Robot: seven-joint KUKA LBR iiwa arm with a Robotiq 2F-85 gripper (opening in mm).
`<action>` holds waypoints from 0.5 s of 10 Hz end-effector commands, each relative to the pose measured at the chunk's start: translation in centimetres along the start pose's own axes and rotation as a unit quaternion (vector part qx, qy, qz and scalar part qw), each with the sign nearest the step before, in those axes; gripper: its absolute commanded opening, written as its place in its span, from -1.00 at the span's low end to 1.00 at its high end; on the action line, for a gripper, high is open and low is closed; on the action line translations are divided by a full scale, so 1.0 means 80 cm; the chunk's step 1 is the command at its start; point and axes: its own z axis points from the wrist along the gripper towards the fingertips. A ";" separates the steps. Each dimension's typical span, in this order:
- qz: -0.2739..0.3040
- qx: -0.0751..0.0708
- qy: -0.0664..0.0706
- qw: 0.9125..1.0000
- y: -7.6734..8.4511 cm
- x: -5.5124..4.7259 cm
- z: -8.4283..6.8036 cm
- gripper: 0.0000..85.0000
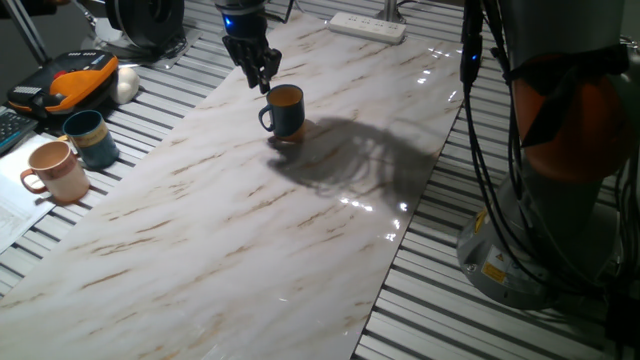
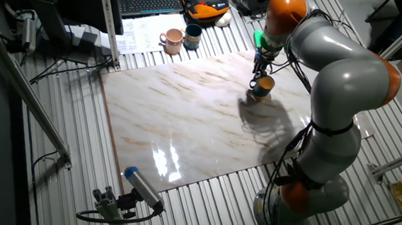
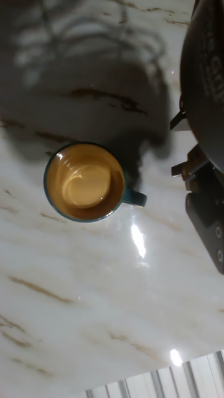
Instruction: Pick up the cup
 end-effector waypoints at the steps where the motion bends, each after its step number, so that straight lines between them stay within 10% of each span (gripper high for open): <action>1: -0.003 0.000 -0.001 1.000 0.000 0.000 0.000 -0.20; 3: -0.004 -0.005 0.004 1.000 0.000 0.000 0.000 -1.00; 5: -0.006 -0.005 0.005 1.000 0.000 0.000 0.000 -1.00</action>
